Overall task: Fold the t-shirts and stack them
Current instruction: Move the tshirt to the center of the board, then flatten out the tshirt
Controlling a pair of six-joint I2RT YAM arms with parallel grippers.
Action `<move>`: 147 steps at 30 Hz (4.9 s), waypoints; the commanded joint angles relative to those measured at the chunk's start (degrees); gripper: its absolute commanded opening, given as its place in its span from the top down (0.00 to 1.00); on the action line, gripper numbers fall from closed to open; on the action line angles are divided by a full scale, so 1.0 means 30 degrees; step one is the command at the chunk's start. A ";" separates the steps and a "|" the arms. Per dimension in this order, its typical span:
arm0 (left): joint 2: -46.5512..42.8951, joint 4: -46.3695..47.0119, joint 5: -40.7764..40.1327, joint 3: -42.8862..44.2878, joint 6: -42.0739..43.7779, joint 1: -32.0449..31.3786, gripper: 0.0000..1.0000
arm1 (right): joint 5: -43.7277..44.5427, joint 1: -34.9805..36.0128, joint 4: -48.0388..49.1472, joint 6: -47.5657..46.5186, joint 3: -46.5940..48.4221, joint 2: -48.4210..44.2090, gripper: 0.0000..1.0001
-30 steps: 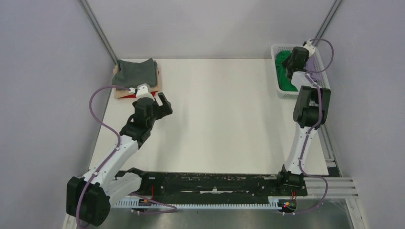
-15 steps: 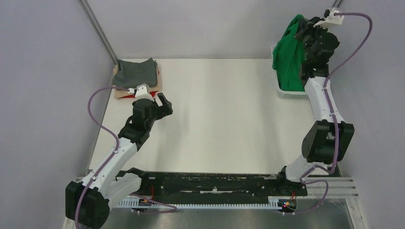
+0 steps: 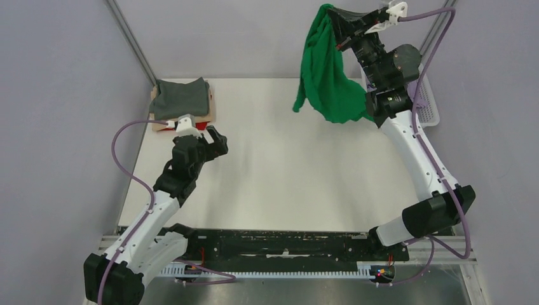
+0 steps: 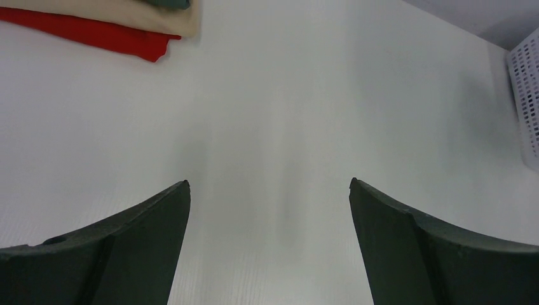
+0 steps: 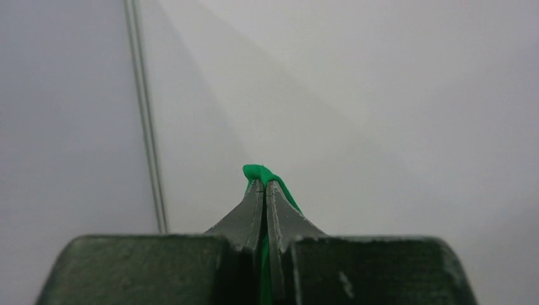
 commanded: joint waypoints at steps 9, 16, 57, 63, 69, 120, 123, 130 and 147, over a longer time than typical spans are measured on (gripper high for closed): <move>-0.0488 0.0334 -0.0670 -0.0095 -0.0177 0.0033 0.00 | -0.2388 0.1906 0.0944 0.0837 -0.0160 0.0060 1.00; 0.0352 0.0417 -0.1448 -0.0058 -0.0398 0.0002 0.00 | 0.1256 0.1627 0.1419 -0.1092 -1.0207 -0.3772 1.00; 1.5209 -0.0315 0.2666 0.4244 -0.4726 0.2051 0.27 | 0.1945 0.6859 -0.5392 -0.5512 -1.8284 -0.3334 0.02; 1.6256 0.0784 0.3563 0.4320 -0.4683 0.2044 0.45 | 0.2323 0.8188 -0.5242 -0.5609 -1.8186 -0.2996 0.02; 1.6269 0.1387 0.3102 0.4266 -0.4208 0.2021 0.98 | 0.3901 0.9414 -0.5308 -0.5414 -1.7207 -0.1312 0.07; 0.0073 0.0225 -0.0114 0.5213 -0.1882 0.0702 0.98 | 1.3668 0.7630 -0.5791 -0.6615 -1.6385 -1.3003 1.00; -0.1797 0.0067 -0.0264 0.6428 -0.1483 0.0705 0.98 | 1.3358 0.7619 -0.6323 -0.7110 -1.4554 -1.4105 1.00; -0.5758 0.1178 0.1850 0.8586 -0.0536 0.0704 0.98 | 0.8216 0.7625 -0.7785 -0.7504 -1.0392 -1.6164 1.00; -0.4956 0.1637 0.4945 1.3785 0.1641 0.0795 0.98 | 0.5705 0.7619 -0.9883 -0.9041 -0.3802 -1.4139 1.00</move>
